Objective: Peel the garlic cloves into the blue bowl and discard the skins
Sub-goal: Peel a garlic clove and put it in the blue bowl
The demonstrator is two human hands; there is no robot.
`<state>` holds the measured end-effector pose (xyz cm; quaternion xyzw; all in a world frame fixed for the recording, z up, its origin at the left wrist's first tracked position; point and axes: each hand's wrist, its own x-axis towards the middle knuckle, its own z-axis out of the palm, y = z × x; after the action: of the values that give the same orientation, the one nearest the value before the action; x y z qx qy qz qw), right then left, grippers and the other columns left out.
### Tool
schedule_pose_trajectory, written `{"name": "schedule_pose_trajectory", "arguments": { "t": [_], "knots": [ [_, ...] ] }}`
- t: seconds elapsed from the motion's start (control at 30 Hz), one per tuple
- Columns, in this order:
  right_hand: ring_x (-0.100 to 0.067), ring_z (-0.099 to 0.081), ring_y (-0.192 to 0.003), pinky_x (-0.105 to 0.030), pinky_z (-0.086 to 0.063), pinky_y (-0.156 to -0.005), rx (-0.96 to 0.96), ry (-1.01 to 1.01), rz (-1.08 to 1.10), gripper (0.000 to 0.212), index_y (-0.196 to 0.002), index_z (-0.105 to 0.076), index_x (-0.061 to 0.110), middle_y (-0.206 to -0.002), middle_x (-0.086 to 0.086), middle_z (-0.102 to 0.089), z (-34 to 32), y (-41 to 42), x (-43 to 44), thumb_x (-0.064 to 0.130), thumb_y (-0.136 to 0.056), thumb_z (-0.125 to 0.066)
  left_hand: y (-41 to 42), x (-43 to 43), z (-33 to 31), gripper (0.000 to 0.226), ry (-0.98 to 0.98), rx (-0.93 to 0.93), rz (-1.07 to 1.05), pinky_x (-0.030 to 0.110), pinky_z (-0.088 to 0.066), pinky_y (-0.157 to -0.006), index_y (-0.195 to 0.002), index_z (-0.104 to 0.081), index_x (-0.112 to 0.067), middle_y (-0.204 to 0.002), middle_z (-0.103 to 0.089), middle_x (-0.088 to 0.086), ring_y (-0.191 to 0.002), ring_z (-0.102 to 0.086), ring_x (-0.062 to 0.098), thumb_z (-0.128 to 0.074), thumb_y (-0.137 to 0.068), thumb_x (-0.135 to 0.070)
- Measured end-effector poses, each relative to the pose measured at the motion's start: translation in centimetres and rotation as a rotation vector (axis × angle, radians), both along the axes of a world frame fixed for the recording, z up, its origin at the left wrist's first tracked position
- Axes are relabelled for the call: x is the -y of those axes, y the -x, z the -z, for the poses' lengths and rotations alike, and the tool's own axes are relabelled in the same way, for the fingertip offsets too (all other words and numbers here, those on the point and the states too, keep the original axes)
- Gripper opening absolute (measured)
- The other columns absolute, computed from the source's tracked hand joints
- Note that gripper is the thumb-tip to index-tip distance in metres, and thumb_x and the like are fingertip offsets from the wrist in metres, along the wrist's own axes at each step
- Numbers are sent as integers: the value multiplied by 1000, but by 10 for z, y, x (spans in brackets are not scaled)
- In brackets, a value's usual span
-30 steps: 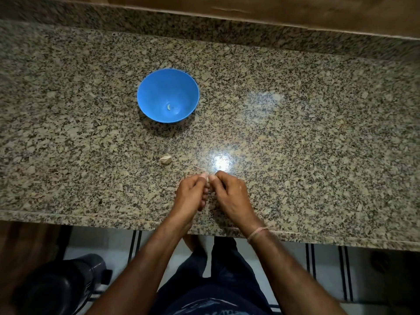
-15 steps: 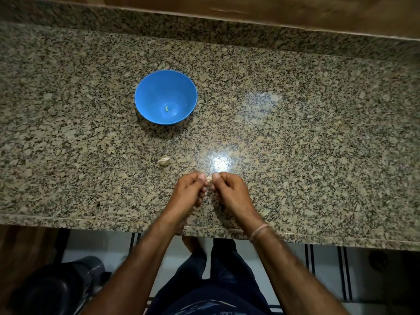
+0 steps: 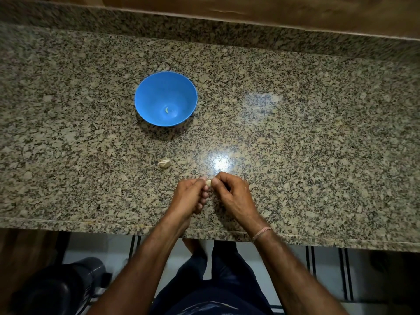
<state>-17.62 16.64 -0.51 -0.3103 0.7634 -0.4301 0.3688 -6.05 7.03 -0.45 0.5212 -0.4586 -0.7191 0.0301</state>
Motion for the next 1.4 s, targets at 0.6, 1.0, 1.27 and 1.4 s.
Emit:
{"name": "schedule_pose_trajectory", "arguments": {
  "t": [0.6, 1.0, 1.27, 1.4],
  "knots": [
    [-11, -68, -73, -24, -56, -67, 249, -52, -22, 18, -95, -75, 15, -84, -4, -78, -11, 0, 1, 20, -104, -60, -5, 6, -10, 19, 332, 27, 8, 24, -56, -75, -89, -76, -12, -79, -78, 2, -80, -75, 15, -69, -99, -26],
    [-9, -58, -66, -27, -51, -68, 226, -64, 136, 22, -77, -70, 11, -70, 4, -67, -8, -5, 3, 20, -96, -65, -4, 7, -5, 11, 61, -62, -107, 23, -47, -59, -96, -73, -5, -79, -71, 7, -65, -57, 10, -70, -96, -16],
    [-3, -41, -52, -20, -32, -49, -485, -18, 28, 24, -70, -56, 22, -59, 9, -52, 2, -8, 4, 18, -91, -67, 2, 4, -6, 21, -23, -30, -168, 24, -43, -53, -85, -73, -7, -66, -64, 5, -56, -52, 12, -75, -95, -26],
    [-2, -48, -56, -17, -40, -54, -181, -45, 144, 21, -72, -65, 20, -63, 5, -61, -2, -6, 7, 22, -93, -70, 2, 0, -5, 12, 189, -42, -124, 33, -59, -77, -94, -75, -11, -89, -77, 10, -81, -70, 26, -74, -96, -23]
  ]
}}
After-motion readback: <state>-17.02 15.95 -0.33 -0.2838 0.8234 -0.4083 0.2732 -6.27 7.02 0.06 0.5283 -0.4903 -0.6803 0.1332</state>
